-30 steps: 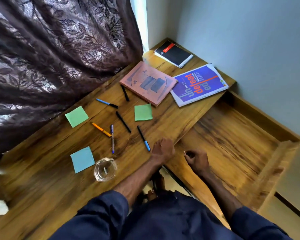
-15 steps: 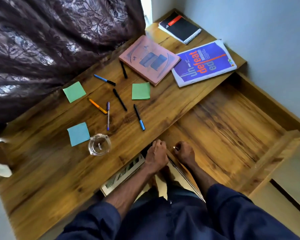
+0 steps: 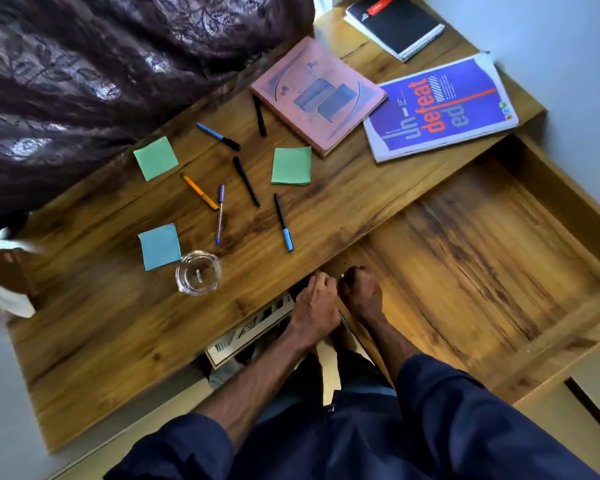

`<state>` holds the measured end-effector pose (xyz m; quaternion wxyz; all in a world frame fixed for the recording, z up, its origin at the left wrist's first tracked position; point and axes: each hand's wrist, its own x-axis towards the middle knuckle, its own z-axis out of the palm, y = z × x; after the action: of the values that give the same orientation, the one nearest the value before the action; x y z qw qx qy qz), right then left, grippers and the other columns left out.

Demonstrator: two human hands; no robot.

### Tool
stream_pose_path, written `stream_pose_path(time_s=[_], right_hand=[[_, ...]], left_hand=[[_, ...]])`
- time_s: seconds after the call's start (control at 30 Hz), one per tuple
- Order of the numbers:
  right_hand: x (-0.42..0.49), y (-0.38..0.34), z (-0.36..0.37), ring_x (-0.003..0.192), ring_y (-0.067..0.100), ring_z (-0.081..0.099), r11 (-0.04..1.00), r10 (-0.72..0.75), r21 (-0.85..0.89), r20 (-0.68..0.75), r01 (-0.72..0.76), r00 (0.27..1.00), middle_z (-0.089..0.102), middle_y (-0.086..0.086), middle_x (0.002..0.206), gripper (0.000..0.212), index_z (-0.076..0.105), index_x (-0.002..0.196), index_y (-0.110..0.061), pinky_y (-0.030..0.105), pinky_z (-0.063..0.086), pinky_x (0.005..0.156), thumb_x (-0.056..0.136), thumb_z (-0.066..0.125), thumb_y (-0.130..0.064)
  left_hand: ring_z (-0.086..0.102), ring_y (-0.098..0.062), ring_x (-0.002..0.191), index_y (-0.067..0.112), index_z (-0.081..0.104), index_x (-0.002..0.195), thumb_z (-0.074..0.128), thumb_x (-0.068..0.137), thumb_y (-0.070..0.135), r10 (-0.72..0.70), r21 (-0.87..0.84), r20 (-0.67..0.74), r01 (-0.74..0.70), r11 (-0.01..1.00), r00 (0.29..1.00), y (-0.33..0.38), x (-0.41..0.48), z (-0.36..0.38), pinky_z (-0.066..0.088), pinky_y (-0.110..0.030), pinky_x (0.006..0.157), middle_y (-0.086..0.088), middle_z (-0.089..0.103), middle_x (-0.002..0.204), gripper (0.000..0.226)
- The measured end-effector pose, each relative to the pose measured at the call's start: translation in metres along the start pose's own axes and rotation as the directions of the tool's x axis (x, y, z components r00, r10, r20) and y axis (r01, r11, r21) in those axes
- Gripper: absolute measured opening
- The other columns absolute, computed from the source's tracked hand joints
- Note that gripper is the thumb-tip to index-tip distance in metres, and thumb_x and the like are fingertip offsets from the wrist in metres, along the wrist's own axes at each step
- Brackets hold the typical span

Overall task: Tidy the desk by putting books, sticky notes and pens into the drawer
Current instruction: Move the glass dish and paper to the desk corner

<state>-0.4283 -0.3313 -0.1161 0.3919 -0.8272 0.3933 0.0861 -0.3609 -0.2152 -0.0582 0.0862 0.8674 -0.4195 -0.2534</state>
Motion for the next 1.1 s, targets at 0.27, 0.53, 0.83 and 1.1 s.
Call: stream_pose_path(time_s=[0.27, 0.53, 0.83, 1.1], right_hand=[[-0.004, 0.002, 0.0, 0.094, 0.023, 0.064, 1.0, -0.015, -0.003, -0.024, 0.015, 1.0, 0.066, 0.012, 0.11, 0.022, 0.068, 0.112, -0.005, 0.038, 0.057, 0.08, 0.095, 0.064, -0.018], [-0.006, 0.002, -0.001, 0.1, 0.024, 0.063, 1.0, 0.011, 0.015, -0.01, -0.011, 1.0, 0.064, 0.012, 0.115, 0.028, 0.066, 0.117, -0.004, 0.035, 0.055, 0.084, 0.094, 0.067, -0.02], [-0.029, -0.03, -0.014, 0.078, 0.016, 0.064, 0.933, -0.169, 0.222, -0.425, 0.283, 0.889, 0.067, 0.005, 0.092, 0.01, 0.07, 0.098, -0.008, 0.028, 0.057, 0.068, 0.087, 0.07, -0.007], [-0.044, -0.108, 0.006, 0.075, 0.012, 0.06, 0.818, -0.402, 0.258, -0.382, 0.514, 0.832, 0.062, -0.002, 0.088, 0.007, 0.067, 0.094, -0.015, 0.032, 0.055, 0.066, 0.088, 0.068, -0.012]], left_hand=[[0.054, -0.018, 0.115, 0.01, 0.051, 0.132, 0.057, 0.095, 0.02, -0.025, -0.016, -0.002, 0.024, 1.0, 1.0, 0.001, 0.0, 0.002, 0.05, -0.026, 0.091, -0.007, 0.049, 0.13, 0.039], [0.053, -0.014, 0.106, 0.012, 0.054, 0.127, 0.058, 0.092, 0.018, -0.05, -0.044, -0.021, 0.049, 0.998, 0.999, -0.001, 0.0, 0.006, 0.041, -0.019, 0.079, -0.005, 0.05, 0.123, 0.035], [0.061, -0.01, 0.088, 0.016, 0.059, 0.121, 0.056, 0.09, 0.013, -0.073, -0.131, -0.107, 0.059, 0.99, 0.992, -0.007, -0.019, -0.011, 0.055, -0.02, 0.072, 0.001, 0.059, 0.118, 0.032], [0.063, -0.012, 0.08, 0.023, 0.062, 0.11, 0.05, 0.091, 0.023, -0.178, -0.261, -0.315, 0.095, 0.961, 0.932, -0.053, -0.06, -0.052, 0.041, -0.016, 0.058, 0.006, 0.063, 0.106, 0.022]])
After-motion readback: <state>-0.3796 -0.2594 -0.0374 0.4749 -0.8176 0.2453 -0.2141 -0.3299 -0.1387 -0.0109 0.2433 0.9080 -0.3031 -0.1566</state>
